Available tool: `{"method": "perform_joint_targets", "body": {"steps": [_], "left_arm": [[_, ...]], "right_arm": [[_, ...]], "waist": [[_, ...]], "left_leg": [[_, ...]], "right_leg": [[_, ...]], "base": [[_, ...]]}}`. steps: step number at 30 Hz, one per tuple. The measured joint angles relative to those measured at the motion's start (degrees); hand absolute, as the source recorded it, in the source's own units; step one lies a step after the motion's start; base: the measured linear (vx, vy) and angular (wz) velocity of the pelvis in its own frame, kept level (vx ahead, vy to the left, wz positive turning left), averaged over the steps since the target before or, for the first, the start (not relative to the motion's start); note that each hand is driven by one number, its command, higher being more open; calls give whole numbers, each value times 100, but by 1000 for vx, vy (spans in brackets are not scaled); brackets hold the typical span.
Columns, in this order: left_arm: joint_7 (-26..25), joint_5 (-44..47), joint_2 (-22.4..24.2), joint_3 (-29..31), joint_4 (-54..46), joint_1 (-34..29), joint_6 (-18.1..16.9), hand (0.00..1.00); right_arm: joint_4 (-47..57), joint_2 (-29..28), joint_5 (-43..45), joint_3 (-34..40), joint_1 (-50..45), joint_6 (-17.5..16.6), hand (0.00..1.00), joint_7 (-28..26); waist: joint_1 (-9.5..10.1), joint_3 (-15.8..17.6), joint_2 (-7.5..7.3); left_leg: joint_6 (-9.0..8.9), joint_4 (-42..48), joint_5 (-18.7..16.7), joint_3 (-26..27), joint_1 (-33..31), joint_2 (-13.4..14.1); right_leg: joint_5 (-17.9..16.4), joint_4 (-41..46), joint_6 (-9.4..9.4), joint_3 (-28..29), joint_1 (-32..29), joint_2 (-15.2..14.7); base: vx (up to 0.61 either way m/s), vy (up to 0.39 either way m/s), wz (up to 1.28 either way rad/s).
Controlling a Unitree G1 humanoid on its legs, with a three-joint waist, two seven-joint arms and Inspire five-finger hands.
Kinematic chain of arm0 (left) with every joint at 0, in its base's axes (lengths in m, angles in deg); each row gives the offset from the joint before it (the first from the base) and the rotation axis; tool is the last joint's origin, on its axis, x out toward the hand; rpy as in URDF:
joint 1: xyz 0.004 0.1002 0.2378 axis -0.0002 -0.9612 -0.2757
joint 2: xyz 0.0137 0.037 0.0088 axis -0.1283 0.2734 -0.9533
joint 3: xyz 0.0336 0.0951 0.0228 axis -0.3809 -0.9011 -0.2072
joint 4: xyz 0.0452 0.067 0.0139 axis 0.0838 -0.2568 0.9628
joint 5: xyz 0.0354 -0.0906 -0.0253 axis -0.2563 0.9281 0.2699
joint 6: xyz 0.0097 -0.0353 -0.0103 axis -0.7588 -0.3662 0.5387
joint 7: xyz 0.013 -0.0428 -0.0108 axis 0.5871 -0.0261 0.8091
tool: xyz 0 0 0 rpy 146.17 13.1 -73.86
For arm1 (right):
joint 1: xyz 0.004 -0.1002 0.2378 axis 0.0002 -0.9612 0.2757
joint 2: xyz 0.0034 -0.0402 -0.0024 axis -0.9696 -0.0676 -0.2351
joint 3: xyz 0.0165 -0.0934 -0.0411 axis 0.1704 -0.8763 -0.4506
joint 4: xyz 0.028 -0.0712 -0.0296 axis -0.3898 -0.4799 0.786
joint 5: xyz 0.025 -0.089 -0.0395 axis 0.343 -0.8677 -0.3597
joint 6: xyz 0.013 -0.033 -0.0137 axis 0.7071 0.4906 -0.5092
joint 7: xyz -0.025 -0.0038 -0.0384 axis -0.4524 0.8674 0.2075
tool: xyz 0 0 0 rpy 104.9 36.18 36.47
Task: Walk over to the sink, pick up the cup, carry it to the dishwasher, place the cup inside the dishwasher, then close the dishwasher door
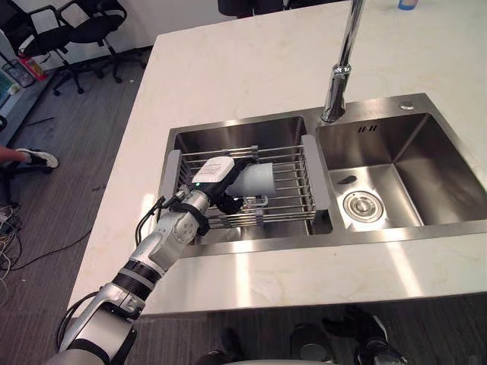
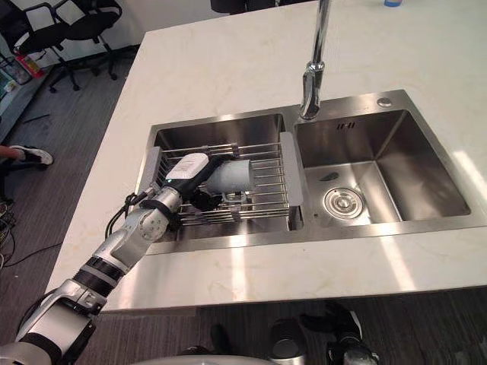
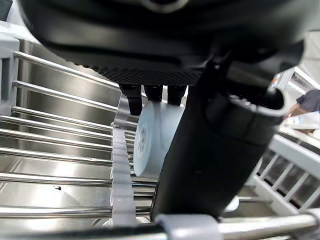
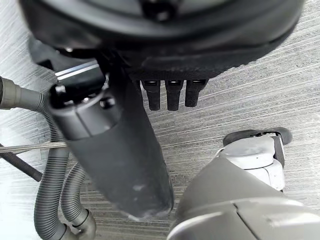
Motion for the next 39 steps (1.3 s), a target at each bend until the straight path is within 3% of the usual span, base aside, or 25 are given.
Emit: {"method": "perform_joint_targets", "body": {"steps": [8, 16, 25, 30, 35, 39], "left_arm": [[85, -165, -11, -230, 323, 783, 40, 30], [33, 280, 112, -188, 185, 784, 48, 30], [-731, 1893, 947, 1120, -1945, -724, -108, 30], [-1045, 3109, 1458, 1563, -2658, -1799, -381, 30], [-1068, 3993, 1843, 1609, -2918, -2683, -450, 30], [-1054, 4262, 2004, 1364, -2951, -2955, -450, 30]], "right_arm": [[0, 125, 1, -3, 190, 0, 90, -1], [-19, 109, 18, 9, 196, 0, 90, 41], [-48, 11, 30, 35, 89, 0, 90, 94], [-49, -74, 70, 180, 7, -2, 90, 135], [65, -166, 232, 234, -7, -5, 90, 218], [322, -319, 383, 235, -36, -8, 90, 301]], "waist": [[-165, 223, 149], [-240, 295, 176], [-203, 337, 164], [12, 338, 160], [136, 335, 118], [206, 340, 17]], "left_leg": [[5, -131, 28, -21, -4, -20], [7, -148, 29, -257, -35, -86], [5, -175, 24, -377, 133, -70], [-8, -257, -4, -296, 245, -4], [-1, -210, -123, -26, 264, 89], [55, 37, -341, 223, 241, 118]], "right_leg": [[184, -233, 60, 107, -32, 34], [374, -487, 146, 139, 39, -17], [383, -591, 148, 74, 250, -6], [415, -658, 139, 156, 302, 91], [582, -870, 156, 400, 306, 231], [685, -963, 220, 684, 291, 269]], "base": [[4, 12, -7], [-1, 11, -2], [-9, -14, 1], [-1, -29, -10], [29, -13, -28], [33, 13, -37]]}}
